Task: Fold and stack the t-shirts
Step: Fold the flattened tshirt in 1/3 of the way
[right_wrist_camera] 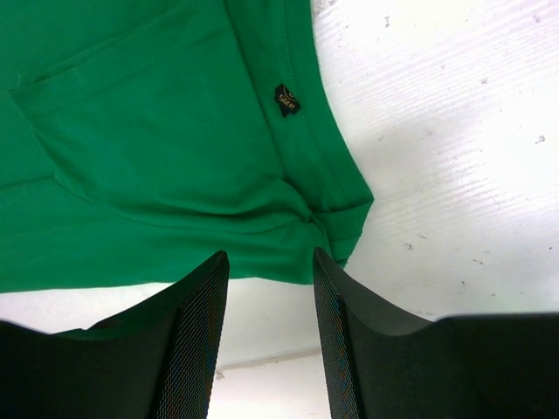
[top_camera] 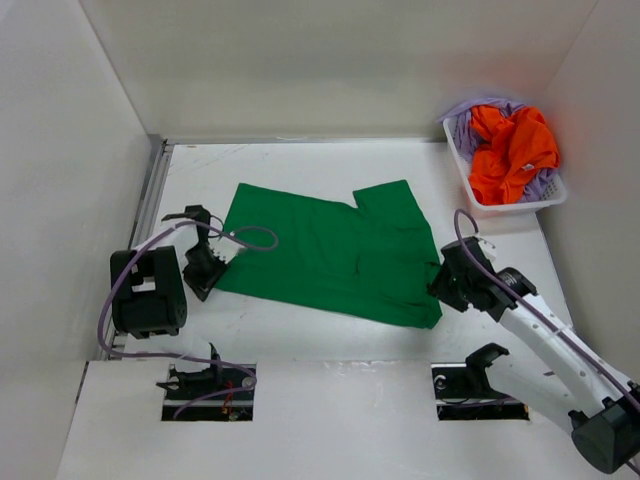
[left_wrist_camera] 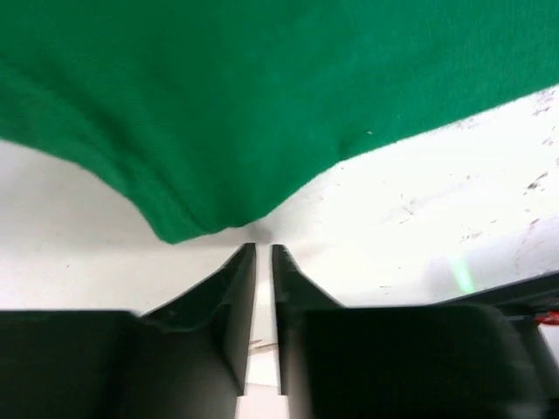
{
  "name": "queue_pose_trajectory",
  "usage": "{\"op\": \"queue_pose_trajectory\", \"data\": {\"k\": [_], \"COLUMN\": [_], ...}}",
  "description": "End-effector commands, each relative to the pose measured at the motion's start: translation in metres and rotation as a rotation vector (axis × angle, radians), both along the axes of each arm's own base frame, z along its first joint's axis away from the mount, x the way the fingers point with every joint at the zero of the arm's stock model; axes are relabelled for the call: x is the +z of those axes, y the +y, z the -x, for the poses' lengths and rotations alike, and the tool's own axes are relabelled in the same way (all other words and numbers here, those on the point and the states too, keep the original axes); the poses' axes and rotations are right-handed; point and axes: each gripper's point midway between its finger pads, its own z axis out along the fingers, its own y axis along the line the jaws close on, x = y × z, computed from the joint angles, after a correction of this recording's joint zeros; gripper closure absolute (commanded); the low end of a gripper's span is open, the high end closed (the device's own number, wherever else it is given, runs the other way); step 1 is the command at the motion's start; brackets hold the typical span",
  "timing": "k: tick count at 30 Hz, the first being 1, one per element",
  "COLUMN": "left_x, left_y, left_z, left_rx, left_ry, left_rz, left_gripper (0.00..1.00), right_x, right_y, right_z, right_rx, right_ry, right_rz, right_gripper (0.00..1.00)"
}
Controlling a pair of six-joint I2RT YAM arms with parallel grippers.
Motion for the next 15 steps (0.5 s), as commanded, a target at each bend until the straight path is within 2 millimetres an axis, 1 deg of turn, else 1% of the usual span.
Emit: {"op": "queue_pose_trajectory", "data": {"k": [1, 3, 5, 7, 8, 10, 12, 13, 15], "left_x": [0.024, 0.04, 0.054, 0.064, 0.065, 0.062, 0.054, 0.047, 0.034], "left_y": [0.005, 0.008, 0.003, -0.006, -0.012, -0.022, -0.028, -0.029, -0.025], "left_z": [-0.035, -0.053, -0.064, -0.068, -0.067, -0.063, -0.06, -0.058, -0.055], "left_rx": [0.087, 0.122, 0.133, 0.132, 0.13, 0.137, 0.139, 0.137, 0.14], "left_ry": [-0.157, -0.228, -0.277, -0.289, -0.276, -0.23, -0.186, -0.159, -0.116], "left_rz": [-0.003, 0.014, 0.061, 0.118, 0.146, 0.196, 0.205, 0.196, 0.151], "left_gripper": [0.81, 0.73, 0.65, 0.6, 0.59, 0.57, 0.55, 0.55, 0.55], "right_x": [0.021, 0.021, 0.02, 0.019, 0.017, 0.016, 0.015, 0.016, 0.017], "right_y": [0.006, 0.006, 0.006, 0.006, 0.005, 0.005, 0.005, 0.005, 0.005], "right_z": [-0.019, -0.019, -0.019, -0.017, -0.016, -0.015, -0.015, -0.015, -0.014], "right_rx": [0.021, 0.019, 0.013, 0.006, 0.003, -0.004, -0.008, -0.008, -0.008], "right_ry": [-0.077, -0.076, -0.08, -0.081, -0.08, -0.08, -0.08, -0.083, -0.088], "right_rz": [-0.01, -0.01, -0.013, -0.021, -0.023, -0.027, -0.029, -0.03, -0.034], "right_gripper": [0.52, 0.52, 0.52, 0.52, 0.52, 0.52, 0.52, 0.52, 0.52]}}
